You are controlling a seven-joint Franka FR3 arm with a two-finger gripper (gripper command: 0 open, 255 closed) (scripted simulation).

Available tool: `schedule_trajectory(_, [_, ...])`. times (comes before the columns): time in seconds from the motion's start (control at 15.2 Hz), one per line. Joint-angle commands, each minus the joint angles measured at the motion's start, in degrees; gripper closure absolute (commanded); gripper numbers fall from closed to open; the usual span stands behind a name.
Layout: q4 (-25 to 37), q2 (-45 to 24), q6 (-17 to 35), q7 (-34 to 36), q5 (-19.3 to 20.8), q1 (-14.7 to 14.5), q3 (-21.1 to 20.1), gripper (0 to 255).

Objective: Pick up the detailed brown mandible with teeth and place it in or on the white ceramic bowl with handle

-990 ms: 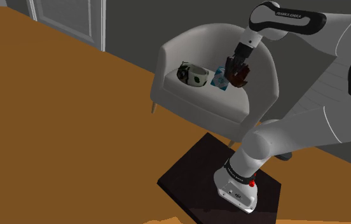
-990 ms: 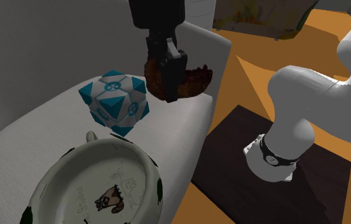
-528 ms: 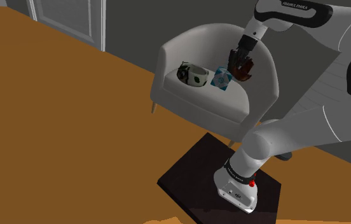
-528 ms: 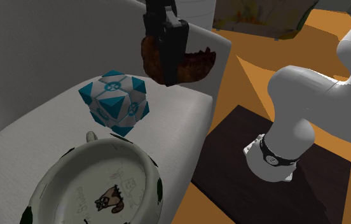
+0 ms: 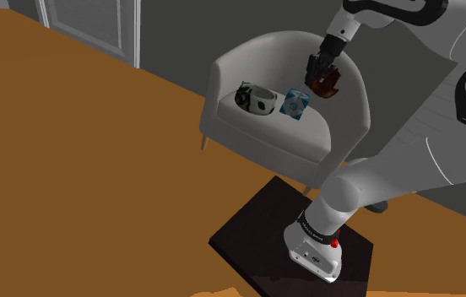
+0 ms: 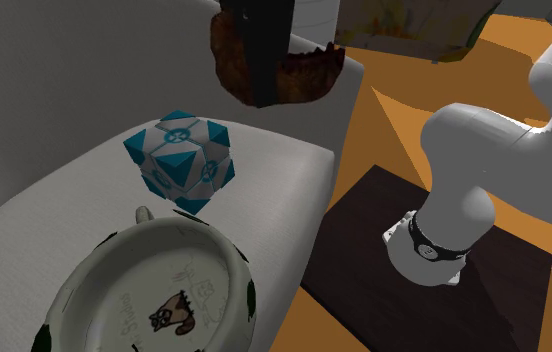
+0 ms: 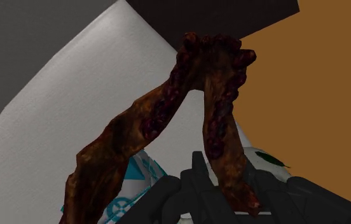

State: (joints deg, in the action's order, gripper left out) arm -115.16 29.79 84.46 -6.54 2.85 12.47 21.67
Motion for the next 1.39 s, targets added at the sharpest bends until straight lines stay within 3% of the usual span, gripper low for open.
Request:
schedule_trajectory(0.0, [1.49, -2.23, 0.69, 1.13, -1.08, -0.85, -0.67, 255])
schedule_trajectory(0.46, [8.40, -12.96, 4.35, 5.46, -5.51, -4.21, -3.11, 255])
schedule_trajectory(0.92, [19.52, -25.66, 5.78, 9.00, -9.72, -6.82, -4.94, 255])
schedule_trajectory(1.32, [13.92, -24.81, 10.55, 8.63, -9.52, -6.83, -5.09, 255])
